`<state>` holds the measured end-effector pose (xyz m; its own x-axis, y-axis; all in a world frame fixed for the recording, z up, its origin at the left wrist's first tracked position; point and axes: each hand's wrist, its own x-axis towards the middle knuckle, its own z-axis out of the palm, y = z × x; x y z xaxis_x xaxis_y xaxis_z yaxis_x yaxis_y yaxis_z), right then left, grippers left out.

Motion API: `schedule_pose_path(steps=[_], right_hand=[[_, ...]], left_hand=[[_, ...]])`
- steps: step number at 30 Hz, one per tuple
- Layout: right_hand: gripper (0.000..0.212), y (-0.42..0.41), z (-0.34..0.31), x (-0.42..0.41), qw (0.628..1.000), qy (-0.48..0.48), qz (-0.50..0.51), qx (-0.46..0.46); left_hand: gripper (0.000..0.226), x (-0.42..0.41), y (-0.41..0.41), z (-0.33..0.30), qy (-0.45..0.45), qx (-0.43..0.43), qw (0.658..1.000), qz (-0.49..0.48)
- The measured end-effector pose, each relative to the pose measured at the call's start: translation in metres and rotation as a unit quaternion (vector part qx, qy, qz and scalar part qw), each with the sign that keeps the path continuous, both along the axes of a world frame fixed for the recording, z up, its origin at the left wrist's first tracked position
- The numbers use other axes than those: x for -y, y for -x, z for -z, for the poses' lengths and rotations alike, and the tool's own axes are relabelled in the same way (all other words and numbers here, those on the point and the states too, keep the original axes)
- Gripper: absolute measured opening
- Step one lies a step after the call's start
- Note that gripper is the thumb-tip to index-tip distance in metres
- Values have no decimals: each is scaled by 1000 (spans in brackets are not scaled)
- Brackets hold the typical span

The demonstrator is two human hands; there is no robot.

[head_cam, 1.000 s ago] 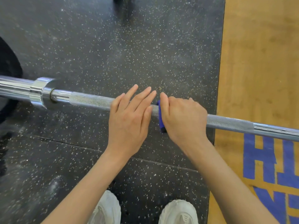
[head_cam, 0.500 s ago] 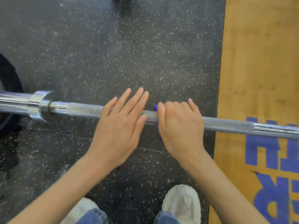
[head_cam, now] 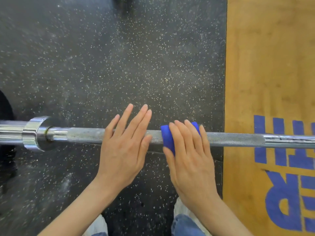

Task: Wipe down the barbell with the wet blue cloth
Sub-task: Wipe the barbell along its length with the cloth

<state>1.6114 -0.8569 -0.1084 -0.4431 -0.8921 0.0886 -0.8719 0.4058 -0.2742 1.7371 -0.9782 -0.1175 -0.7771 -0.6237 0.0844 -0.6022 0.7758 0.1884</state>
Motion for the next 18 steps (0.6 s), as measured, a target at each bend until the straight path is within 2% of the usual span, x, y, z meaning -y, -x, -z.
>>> schedule_pose_path(steps=[3, 7, 10, 11, 13, 16, 18], right_hand=[[54, 1, -4, -3, 1000, -15, -16, 5], [56, 13, -13, 37, 988, -143, 50, 14], [45, -14, -10, -5, 998, -60, 27, -7], [49, -19, -9, -18, 999, -46, 20, -8], [56, -13, -3, -21, 999, -46, 8, 1], [55, -2, -7, 7, 997, -53, 61, -6], [52, -8, -4, 2, 997, -41, 60, -24]], left_hand=[[53, -9, -6, 2, 2, -6, 1000, -2], [53, -15, -12, 1, -1, -8, 1000, 6], [53, -20, -16, 1, -10, -17, 1000, 6], [53, -22, -17, 1, -12, -20, 1000, 5], [52, -25, -19, 2, -17, -19, 1000, 6], [50, -29, -24, 2, -29, -22, 999, 14], [50, -31, -26, 2, -31, -22, 999, 17]])
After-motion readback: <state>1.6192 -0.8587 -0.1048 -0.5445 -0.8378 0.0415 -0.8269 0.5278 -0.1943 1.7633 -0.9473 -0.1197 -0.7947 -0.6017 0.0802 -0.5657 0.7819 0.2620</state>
